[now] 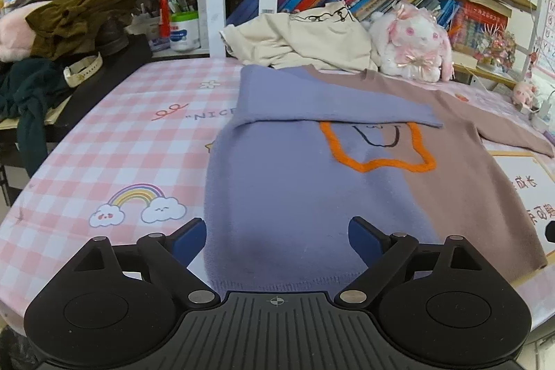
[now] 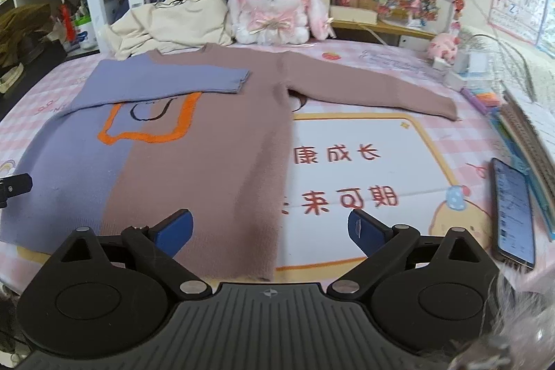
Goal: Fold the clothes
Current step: 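Move the right gripper over the dusty-pink sleeve cuff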
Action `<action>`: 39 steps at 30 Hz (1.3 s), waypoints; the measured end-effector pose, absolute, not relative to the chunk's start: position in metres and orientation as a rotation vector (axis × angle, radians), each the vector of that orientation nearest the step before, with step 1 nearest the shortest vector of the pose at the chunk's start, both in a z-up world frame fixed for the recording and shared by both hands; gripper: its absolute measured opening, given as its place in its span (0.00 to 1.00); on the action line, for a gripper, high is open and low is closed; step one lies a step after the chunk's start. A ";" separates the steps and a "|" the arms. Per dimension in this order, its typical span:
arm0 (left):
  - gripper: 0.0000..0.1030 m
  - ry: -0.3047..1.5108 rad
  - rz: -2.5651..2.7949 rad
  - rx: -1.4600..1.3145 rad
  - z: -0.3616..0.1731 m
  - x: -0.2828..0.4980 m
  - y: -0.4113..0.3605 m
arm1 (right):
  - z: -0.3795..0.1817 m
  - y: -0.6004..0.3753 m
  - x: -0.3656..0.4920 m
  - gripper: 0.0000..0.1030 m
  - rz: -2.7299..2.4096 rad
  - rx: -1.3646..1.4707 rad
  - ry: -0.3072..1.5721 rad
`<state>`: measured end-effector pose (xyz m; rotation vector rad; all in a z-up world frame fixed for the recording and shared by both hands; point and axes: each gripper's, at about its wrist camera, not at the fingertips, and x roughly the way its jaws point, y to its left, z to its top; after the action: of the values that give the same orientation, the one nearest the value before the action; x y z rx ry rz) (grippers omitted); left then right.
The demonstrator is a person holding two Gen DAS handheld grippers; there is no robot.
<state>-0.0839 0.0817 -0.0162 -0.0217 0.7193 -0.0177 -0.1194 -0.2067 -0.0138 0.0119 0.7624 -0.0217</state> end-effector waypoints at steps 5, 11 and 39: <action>0.89 0.730 -0.011 -0.039 -0.020 -0.082 0.082 | -0.014 -0.213 -0.123 0.94 -0.045 0.024 0.764; 0.89 0.742 0.027 -0.047 -0.021 -0.078 0.074 | -0.017 -0.224 -0.115 0.94 -0.033 0.025 0.765; 0.89 0.813 0.303 -0.075 -0.028 -0.073 -0.077 | -0.032 -0.421 0.010 0.94 0.045 0.168 0.811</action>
<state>-0.0727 -0.0769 -0.0284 -0.0752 0.8135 0.3033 0.0097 -0.4210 -0.0323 0.1684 0.8111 0.0451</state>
